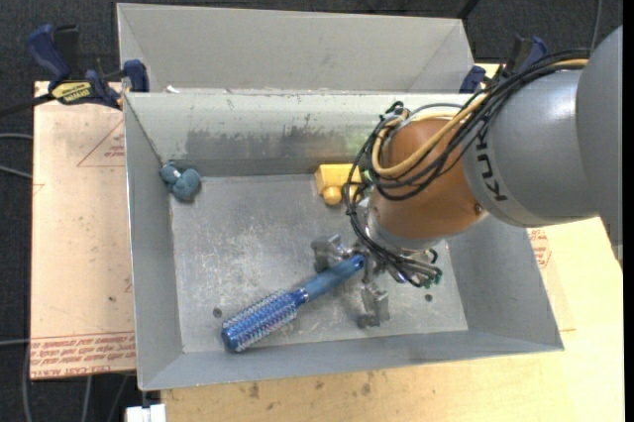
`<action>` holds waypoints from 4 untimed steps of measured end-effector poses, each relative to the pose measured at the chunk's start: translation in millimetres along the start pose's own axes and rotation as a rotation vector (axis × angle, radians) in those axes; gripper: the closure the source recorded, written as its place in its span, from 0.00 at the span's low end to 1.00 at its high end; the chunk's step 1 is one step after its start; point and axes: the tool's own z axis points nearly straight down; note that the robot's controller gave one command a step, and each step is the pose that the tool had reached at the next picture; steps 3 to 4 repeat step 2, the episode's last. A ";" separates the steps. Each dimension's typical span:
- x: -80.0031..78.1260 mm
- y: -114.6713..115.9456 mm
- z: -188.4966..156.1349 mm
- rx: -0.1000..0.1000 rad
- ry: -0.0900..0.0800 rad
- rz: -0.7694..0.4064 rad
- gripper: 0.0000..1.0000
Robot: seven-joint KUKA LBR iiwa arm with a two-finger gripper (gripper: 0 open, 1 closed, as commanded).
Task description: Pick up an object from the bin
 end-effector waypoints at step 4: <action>-4.8 16.7 -146.5 0.005 -0.011 -0.008 1.00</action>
Offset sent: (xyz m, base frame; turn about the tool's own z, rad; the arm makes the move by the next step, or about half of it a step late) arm 0.0000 0.0000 0.0000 0.0000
